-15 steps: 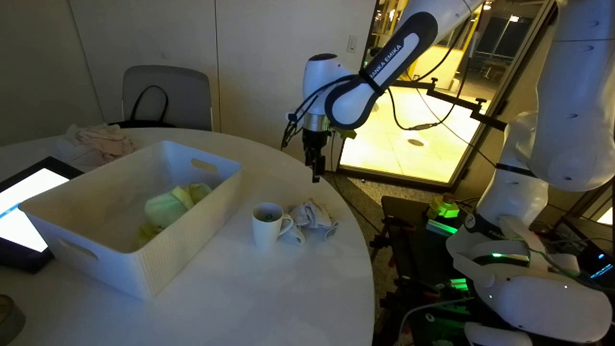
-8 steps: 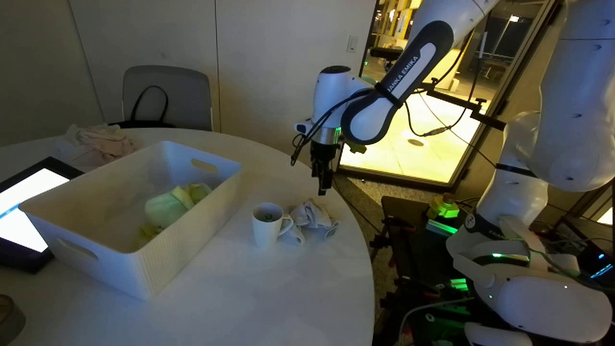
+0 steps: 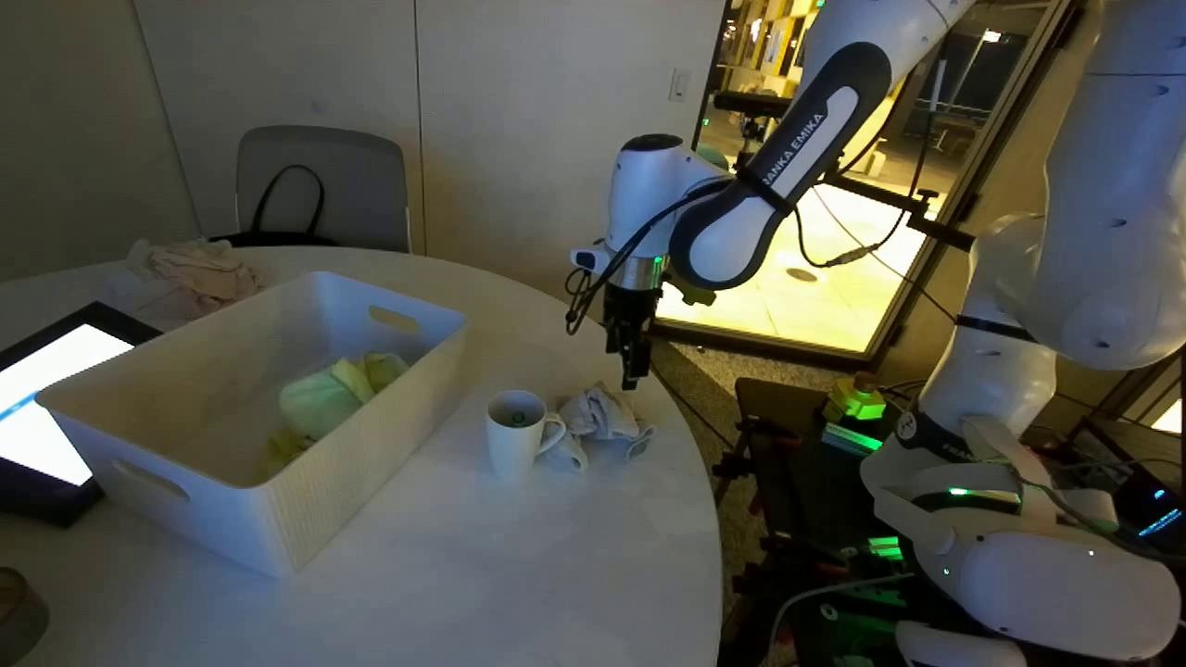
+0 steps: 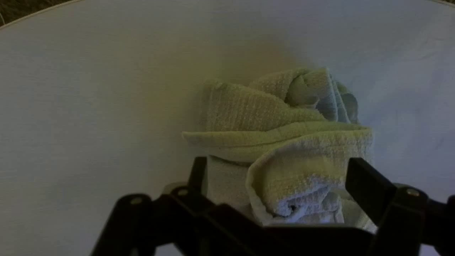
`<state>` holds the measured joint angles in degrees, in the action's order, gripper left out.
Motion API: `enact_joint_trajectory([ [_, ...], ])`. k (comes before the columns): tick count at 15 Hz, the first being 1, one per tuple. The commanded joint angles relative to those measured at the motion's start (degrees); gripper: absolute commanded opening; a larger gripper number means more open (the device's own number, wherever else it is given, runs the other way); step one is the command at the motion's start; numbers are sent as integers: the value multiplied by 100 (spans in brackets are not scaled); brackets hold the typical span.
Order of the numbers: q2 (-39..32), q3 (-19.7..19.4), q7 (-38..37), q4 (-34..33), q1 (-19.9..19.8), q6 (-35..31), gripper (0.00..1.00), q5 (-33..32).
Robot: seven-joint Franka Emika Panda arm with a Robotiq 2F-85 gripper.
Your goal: Put the cloths in the box and put the markers in the cup
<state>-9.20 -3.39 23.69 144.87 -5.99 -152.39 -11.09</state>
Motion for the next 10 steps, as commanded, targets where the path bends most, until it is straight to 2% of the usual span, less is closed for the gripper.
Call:
enact_joint_trajectory([
  [1, -64, 114, 12, 102, 26, -98, 100, 125],
  [6, -408, 171, -215, 18, 130, -306, 100, -103],
  [10, -757, 265, -81, -94, 163, -520, 100, -67],
])
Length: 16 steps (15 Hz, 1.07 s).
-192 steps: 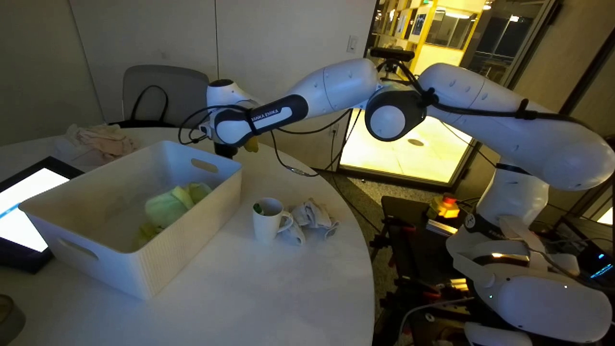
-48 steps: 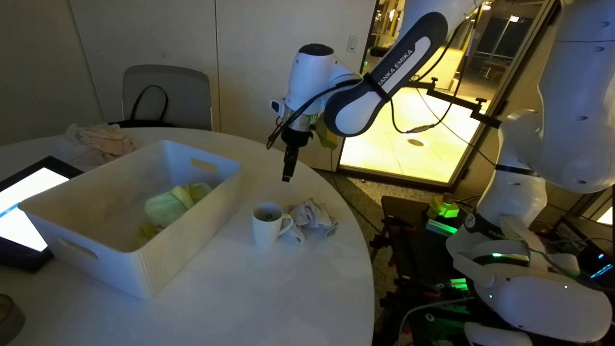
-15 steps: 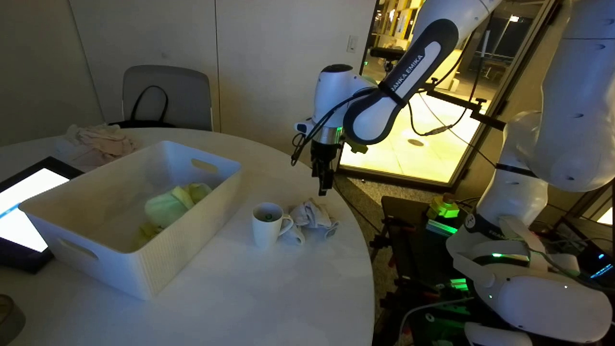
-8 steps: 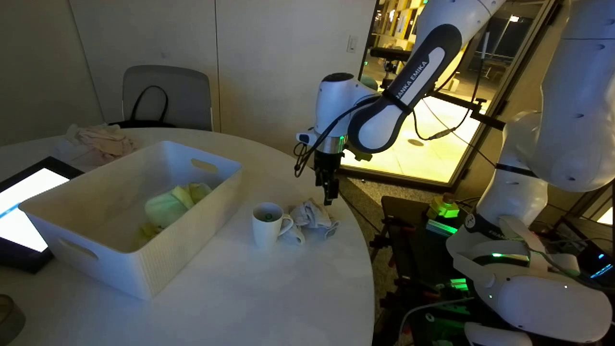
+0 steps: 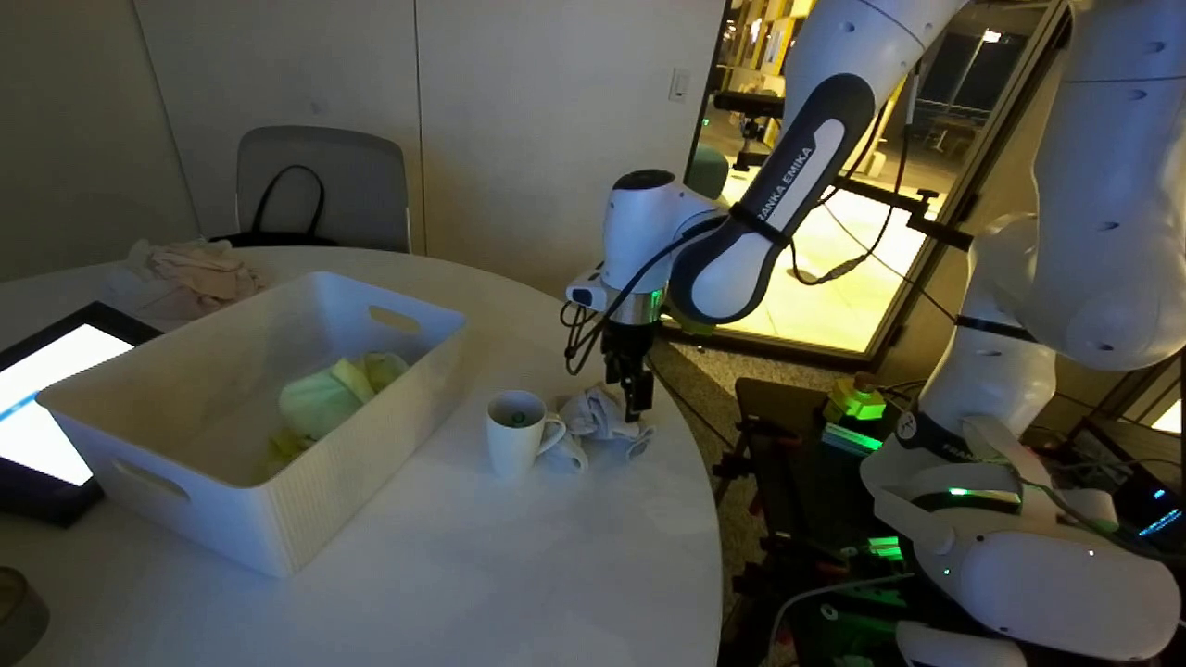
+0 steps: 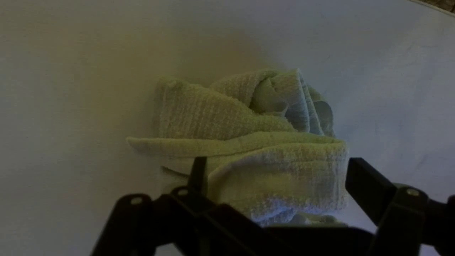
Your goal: Put the cloths in the box and put the markers in the cup
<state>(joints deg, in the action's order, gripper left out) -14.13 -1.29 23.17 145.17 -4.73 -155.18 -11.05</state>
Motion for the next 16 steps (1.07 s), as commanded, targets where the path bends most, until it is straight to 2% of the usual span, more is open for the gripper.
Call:
enact_joint_trajectory([
  [1, -341, 83, -13, -152, 33, -294, 100, -60],
  [8, -698, 111, -19, -368, 6, -452, 100, -90],
  [9, -716, 141, 21, -387, -25, -470, 88, -55],
  [10, -729, 150, 21, -406, -35, -480, 72, -38],
  [16, -572, 77, -84, -472, 53, -390, 27, -144],
])
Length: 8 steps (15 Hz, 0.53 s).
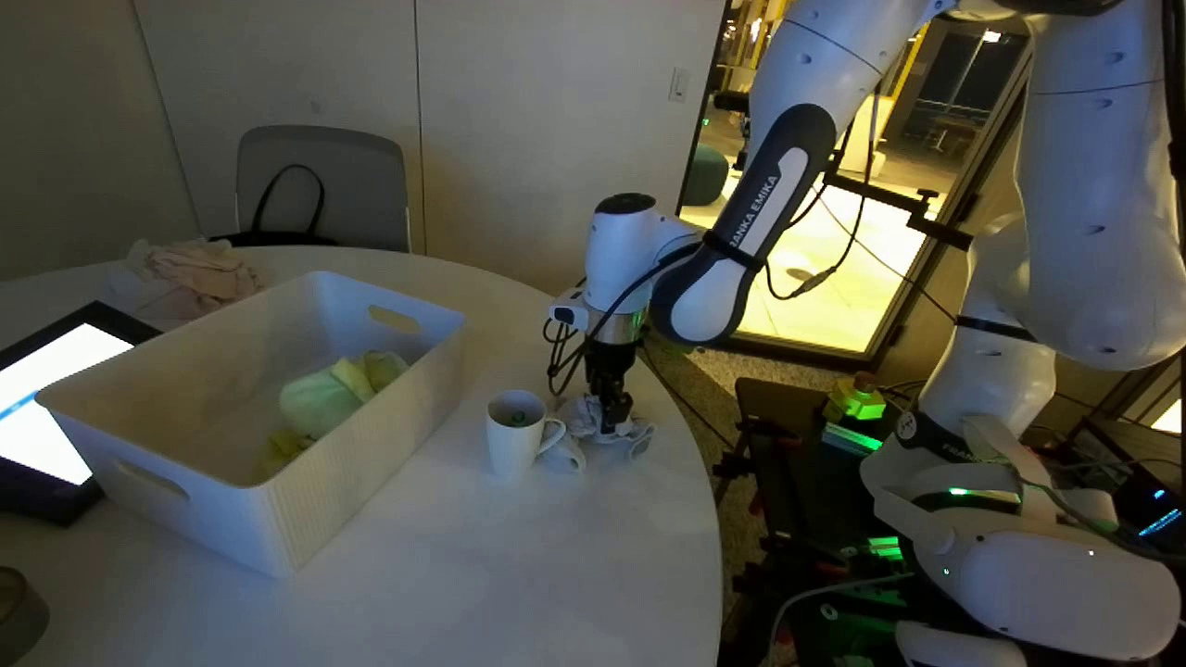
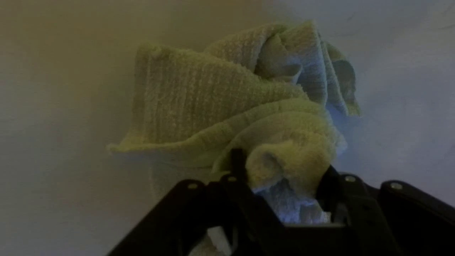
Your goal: Put the cloths in the box and put the markers in the cup
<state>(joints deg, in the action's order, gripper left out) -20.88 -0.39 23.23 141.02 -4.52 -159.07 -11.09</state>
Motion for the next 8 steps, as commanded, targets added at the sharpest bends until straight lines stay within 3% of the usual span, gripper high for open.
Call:
enact_joint_trajectory([
  [1, 163, 5, -75, -62, 23, 28, 18, -123],
  [4, 391, 79, 15, -74, -9, 166, 1, -65],
  [8, 733, 83, -55, -95, 87, 216, 3, -143],
])
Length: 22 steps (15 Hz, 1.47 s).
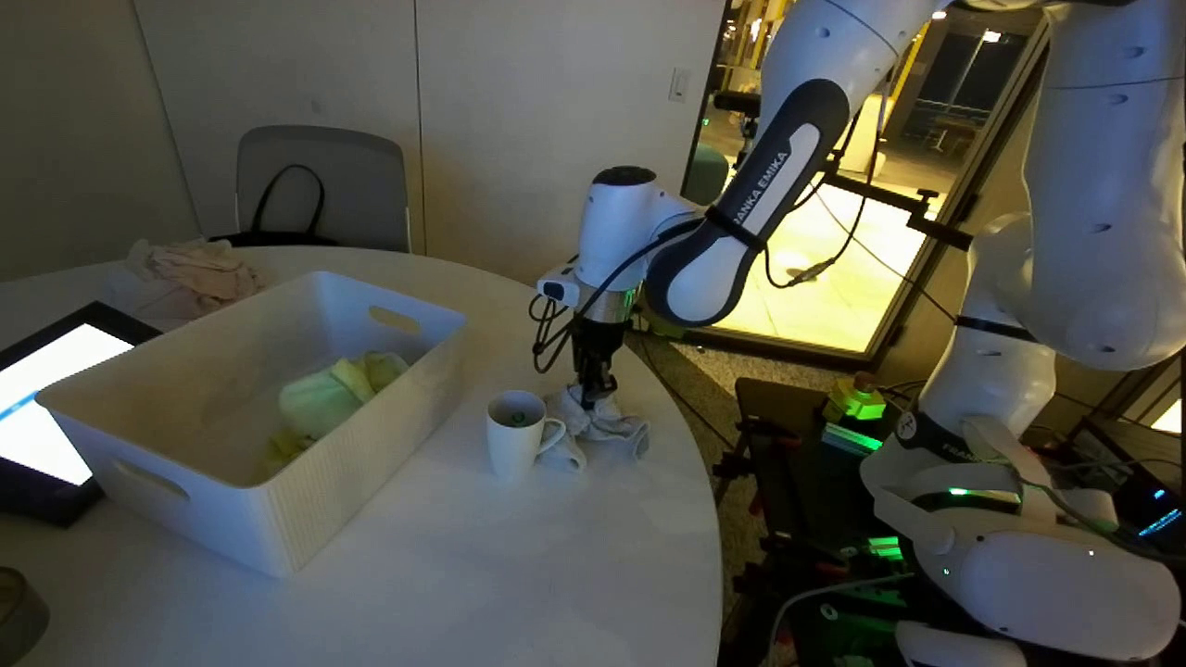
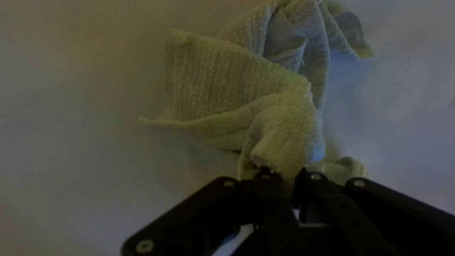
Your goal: Put the cloths in the box and put the markers in the cup
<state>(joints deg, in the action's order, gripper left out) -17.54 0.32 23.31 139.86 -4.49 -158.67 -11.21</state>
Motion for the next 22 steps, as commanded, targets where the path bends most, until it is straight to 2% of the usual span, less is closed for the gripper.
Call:
enact_joint_trajectory([
  [1, 524, -6, -103, 16, 129, 211, 3, -189],
  [9, 1607, -93, -433, 54, 237, 279, 3, -506],
  [15, 2351, -36, -863, -102, 232, 685, 3, -782],
  [16, 2445, -11, -649, -161, 274, 903, 3, -619],
  [18, 2558, 81, -1803, -348, 123, 977, 3, -1397],
  [19, 2586, 97, -1755, -447, 163, 1202, 3, -1377],
  [20, 2567, 157, -2485, -584, 59, 1274, 3, -1797],
  [22, 2514, 218, -3299, -805, -6, 1507, 3, -2259],
])
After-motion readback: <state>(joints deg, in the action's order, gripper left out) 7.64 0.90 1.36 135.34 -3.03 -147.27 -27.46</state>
